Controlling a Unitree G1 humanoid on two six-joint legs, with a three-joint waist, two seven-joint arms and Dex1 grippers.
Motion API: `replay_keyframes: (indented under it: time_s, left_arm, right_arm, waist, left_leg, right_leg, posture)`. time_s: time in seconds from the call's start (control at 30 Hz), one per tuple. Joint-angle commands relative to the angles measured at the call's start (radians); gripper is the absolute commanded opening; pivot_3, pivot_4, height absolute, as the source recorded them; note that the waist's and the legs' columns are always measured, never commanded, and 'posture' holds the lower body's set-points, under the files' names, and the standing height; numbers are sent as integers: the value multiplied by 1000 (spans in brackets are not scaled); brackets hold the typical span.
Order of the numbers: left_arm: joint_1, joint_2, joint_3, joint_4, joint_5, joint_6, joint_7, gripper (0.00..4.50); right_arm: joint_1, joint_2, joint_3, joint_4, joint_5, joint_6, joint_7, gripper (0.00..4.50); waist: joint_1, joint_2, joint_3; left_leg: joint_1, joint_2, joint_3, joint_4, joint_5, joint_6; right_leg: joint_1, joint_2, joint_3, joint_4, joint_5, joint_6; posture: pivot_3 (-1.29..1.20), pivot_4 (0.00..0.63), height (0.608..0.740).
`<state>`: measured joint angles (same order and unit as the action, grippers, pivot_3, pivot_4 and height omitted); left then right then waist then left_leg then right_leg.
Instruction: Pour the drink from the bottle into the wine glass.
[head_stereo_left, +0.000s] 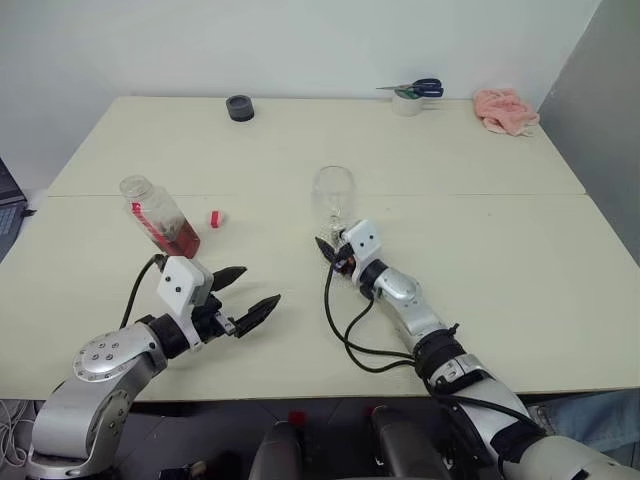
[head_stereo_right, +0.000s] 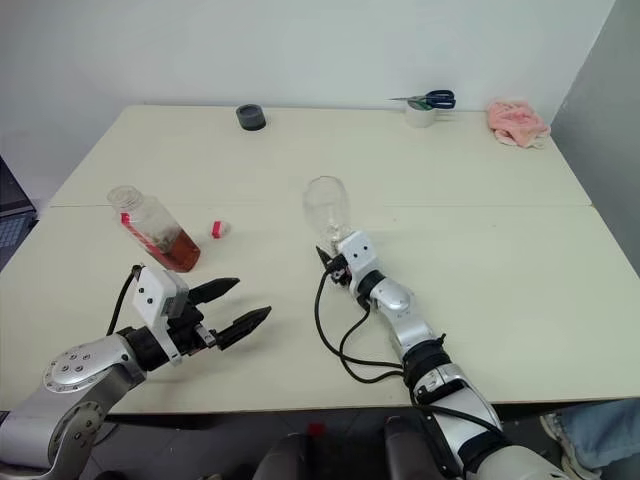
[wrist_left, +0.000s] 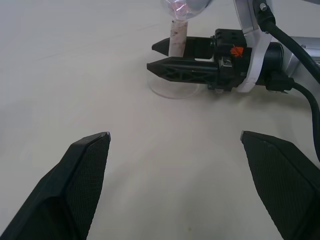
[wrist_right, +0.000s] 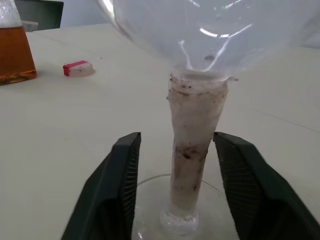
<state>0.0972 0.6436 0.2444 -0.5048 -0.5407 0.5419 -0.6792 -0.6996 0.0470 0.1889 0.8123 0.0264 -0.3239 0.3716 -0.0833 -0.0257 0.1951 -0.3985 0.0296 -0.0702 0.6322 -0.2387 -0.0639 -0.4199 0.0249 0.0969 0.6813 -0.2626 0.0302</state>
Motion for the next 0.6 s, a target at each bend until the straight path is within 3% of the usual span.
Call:
replay_keyframes:
  time_s: [0.03,0.1,0.4,0.6]
  left_arm:
    - [1,19,26,-27,2,-8,3,4500]
    - [3,19,27,-24,3,-11,3,4500]
    - [49,-42,85,35,28,-75,64,4500]
    - [114,-187,190,130,14,-169,145,4500]
  right_arm:
    - [-13,4,-24,-22,6,-8,12,3659]
    - [-8,1,-28,-36,4,-7,17,4431]
    - [120,-133,-4,-305,-2,130,134,4475]
    - [245,-439,-65,-769,143,487,377,4475]
  waist:
    - [0,0,0]
    - [0,0,0]
    - [3,0,0]
    - [14,0,0]
  left_leg:
    - [0,0,0,0,0,0]
    - [0,0,0,0,0,0]
    - [0,-1,0,0,0,0]
    - [-1,-2,0,2,0,0]
  right_leg:
    - [0,0,0,0,0,0]
    - [0,0,0,0,0,0]
    - [0,-1,0,0,0,0]
    - [1,-3,0,-1,0,0]
  posture:
    - [0,150,740]
    - [0,150,740]
    - [0,150,740]
    - [0,150,740]
